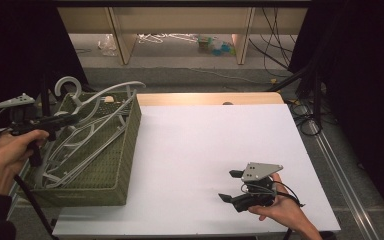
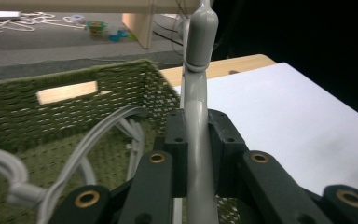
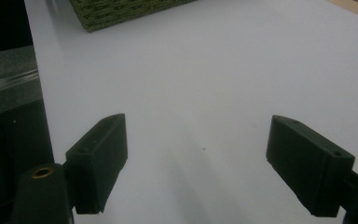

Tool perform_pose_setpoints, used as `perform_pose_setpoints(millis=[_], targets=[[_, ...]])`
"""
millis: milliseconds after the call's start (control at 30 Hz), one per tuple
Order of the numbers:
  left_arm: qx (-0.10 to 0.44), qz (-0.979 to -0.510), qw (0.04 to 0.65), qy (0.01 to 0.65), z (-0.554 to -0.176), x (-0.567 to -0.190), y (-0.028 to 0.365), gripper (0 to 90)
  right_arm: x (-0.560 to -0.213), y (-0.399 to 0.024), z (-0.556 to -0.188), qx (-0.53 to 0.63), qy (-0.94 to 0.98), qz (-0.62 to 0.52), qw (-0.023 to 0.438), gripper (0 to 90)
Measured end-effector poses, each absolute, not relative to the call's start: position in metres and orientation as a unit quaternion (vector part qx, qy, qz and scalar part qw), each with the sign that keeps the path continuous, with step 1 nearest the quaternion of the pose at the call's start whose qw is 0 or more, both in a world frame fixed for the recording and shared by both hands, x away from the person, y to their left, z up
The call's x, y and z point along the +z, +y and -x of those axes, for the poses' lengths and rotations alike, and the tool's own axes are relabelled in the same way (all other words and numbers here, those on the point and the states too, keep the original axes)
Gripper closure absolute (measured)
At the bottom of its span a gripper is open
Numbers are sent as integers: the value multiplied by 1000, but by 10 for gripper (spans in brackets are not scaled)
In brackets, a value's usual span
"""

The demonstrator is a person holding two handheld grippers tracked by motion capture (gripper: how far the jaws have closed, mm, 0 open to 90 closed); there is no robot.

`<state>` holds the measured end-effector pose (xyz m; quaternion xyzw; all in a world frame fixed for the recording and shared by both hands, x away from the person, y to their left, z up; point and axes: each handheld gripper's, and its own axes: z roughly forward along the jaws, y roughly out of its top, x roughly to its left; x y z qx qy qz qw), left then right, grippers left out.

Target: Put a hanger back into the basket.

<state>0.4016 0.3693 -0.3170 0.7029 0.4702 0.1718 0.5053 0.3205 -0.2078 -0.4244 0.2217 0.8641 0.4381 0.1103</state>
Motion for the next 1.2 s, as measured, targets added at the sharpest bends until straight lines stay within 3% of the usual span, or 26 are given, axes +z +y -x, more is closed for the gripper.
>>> perform_pose_setpoints(millis=[533, 1200], targets=[[185, -706, 475, 491, -412, -338, 391, 788, -424, -208, -321, 435, 866, -222, 109, 218], [156, -723, 460, 492, -415, -356, 394, 789, -425, -209, -322, 428, 869, -225, 105, 219]])
